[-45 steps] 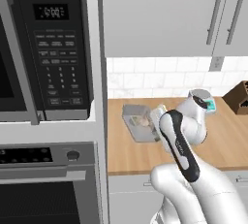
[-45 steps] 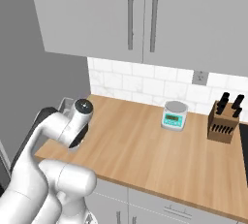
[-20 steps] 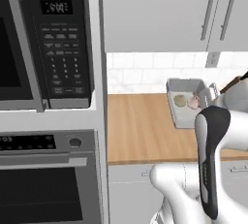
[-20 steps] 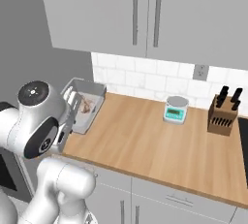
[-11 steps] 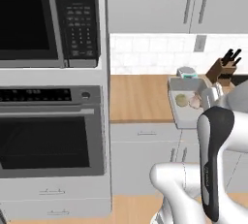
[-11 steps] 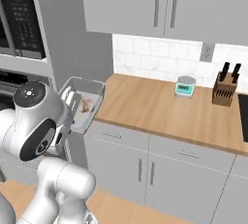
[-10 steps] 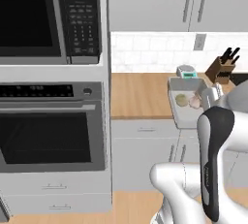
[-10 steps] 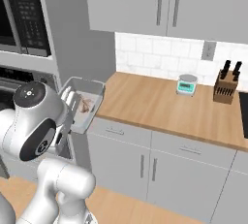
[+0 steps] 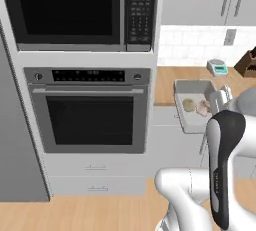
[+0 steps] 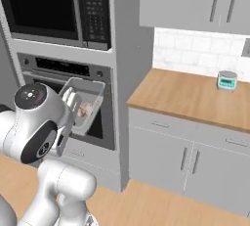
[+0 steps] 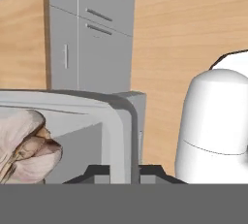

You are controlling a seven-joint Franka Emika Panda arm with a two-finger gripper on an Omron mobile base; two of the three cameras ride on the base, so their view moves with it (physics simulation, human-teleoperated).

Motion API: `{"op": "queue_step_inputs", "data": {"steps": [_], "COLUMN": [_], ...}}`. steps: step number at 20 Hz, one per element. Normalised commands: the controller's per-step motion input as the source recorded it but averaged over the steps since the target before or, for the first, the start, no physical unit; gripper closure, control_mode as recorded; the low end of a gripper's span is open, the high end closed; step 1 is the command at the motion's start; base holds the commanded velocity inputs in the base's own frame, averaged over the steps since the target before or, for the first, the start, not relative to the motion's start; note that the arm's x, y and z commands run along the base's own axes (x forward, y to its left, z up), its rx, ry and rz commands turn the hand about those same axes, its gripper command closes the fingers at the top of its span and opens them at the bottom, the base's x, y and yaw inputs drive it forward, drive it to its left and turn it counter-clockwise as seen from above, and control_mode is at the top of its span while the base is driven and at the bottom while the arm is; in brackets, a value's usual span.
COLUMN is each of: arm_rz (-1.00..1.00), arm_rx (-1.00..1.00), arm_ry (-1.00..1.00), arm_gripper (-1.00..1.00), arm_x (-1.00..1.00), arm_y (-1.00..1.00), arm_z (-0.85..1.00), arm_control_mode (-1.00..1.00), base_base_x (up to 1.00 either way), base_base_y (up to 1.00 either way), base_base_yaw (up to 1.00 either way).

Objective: Take the meat container that has the chicken drumstick and place it on the second highest rack of the freezer. Then take the vegetable container that has the garlics and place it on the highest rack of the freezer.

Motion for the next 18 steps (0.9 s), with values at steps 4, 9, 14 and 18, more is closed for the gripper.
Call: {"op": "queue_step_inputs", "data": {"steps": [4, 9, 14, 18], "arm_rz": [0.00, 0.00, 0.00, 0.00], "arm_rx": [0.00, 0.00, 0.00, 0.00], "arm_ry": [0.00, 0.00, 0.00, 0.00], "arm_gripper": [1.00, 1.00, 1.00, 1.00], "arm_x": [0.00, 0.00, 0.00, 0.00], "arm_y": [0.00, 0.00, 0.00, 0.00], "arm_z": [0.00, 0.00, 0.00, 0.00], "arm_control_mode": [1.00, 1.00, 1.00, 1.00], "base_base_x": [-0.03, -0.18, -0.33, -0.21], "base_base_y": [1.00, 1.00, 1.00, 1.00], "base_base_yaw": [0.00, 0.00, 0.00, 0.01]}}
